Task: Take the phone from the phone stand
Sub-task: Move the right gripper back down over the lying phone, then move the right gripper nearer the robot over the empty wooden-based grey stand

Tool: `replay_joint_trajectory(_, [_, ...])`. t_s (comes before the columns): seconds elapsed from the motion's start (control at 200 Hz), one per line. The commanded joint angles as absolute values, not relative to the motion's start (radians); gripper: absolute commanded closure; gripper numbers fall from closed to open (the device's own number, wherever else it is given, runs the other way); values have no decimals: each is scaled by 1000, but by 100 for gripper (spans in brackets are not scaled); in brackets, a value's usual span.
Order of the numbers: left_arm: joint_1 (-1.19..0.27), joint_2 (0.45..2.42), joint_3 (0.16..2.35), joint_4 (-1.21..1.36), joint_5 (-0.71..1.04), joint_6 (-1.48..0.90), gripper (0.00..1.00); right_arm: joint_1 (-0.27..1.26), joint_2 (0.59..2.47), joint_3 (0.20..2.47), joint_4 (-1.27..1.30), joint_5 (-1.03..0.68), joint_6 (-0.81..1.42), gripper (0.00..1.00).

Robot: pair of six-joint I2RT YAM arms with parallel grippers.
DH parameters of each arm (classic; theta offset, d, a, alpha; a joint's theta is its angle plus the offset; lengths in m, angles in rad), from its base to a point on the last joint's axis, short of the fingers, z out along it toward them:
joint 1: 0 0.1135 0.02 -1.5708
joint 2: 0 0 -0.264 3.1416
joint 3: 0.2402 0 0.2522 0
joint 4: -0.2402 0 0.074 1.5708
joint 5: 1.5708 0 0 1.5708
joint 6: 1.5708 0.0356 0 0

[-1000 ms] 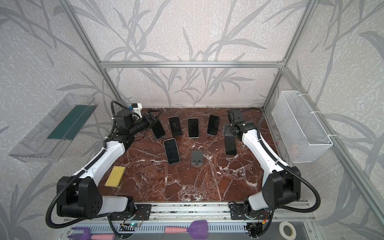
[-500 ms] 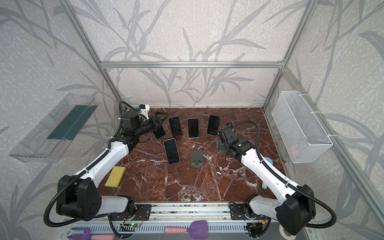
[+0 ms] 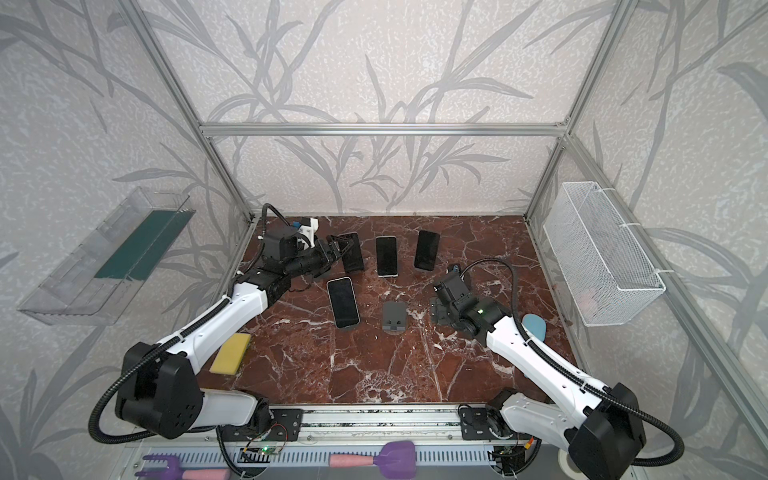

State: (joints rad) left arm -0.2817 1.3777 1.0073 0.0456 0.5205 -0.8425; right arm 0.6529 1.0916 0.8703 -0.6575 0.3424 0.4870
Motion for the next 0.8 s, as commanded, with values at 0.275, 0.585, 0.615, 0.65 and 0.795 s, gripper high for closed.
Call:
replay_joint_trajectory(0.275, [-314, 1338, 1048, -85, 376, -775, 22, 920, 1182, 851, -436, 470, 617, 1])
replay_joint_trajectory(0.585, [-344, 1320, 1050, -99, 362, -765, 22, 964, 1315, 951, -453, 507, 632, 5])
replay_joint_trajectory(0.615, [-349, 1314, 1048, -99, 353, -757, 22, 965, 1318, 950, -448, 506, 631, 5])
replay_joint_trajectory(0.65, [-355, 1305, 1046, -101, 341, -746, 22, 965, 1319, 947, -442, 506, 652, 5])
replay_joint_trajectory(0.795, [-374, 1297, 1046, -115, 293, -701, 22, 965, 1316, 941, -435, 513, 655, 5])
